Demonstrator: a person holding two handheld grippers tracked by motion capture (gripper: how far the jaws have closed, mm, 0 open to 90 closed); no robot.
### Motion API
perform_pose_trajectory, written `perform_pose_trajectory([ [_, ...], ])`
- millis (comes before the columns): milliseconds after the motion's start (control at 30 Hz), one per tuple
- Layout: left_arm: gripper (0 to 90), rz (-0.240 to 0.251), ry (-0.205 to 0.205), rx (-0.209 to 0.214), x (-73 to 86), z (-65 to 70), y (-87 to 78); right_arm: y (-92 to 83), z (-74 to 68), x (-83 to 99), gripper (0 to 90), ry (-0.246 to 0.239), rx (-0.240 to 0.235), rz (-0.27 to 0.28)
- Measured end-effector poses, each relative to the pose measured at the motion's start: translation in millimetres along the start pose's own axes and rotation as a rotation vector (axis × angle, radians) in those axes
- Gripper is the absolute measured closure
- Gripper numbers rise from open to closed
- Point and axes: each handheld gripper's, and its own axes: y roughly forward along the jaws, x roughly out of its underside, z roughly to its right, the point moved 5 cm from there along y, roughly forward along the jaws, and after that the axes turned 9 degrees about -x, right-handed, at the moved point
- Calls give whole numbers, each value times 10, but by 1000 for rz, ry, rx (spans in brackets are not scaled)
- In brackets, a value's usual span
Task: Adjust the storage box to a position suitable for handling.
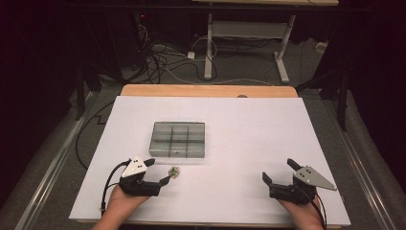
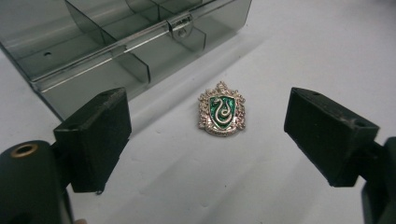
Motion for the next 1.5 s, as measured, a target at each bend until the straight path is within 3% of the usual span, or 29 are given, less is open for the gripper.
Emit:
perform_pose_trajectory([
  [167, 141, -55, 16, 9, -10, 36, 112, -31, 10, 32, 4, 6, 5, -10],
  [200, 141, -87, 40, -1, -12, 56, 161, -57, 5, 52, 4, 4, 4, -20],
  [400, 149, -137, 74, -3, -44, 116, 273, -106, 10, 87, 4, 2, 4, -33],
  [467, 148, -166, 102, -10, -50, 145, 331, -146, 7, 107, 4, 1, 4, -35],
  [833, 239, -214, 122, 14, -88, 175, 443, -287, 27, 161, 4, 0, 23, -31],
  [1167, 379, -206, 111, 33, -94, 181, 456, -390, 60, 208, 4, 5, 46, -30],
  [1500, 492, -198, 91, 18, -94, 151, 449, -421, 68, 225, 4, 13, 54, -30],
])
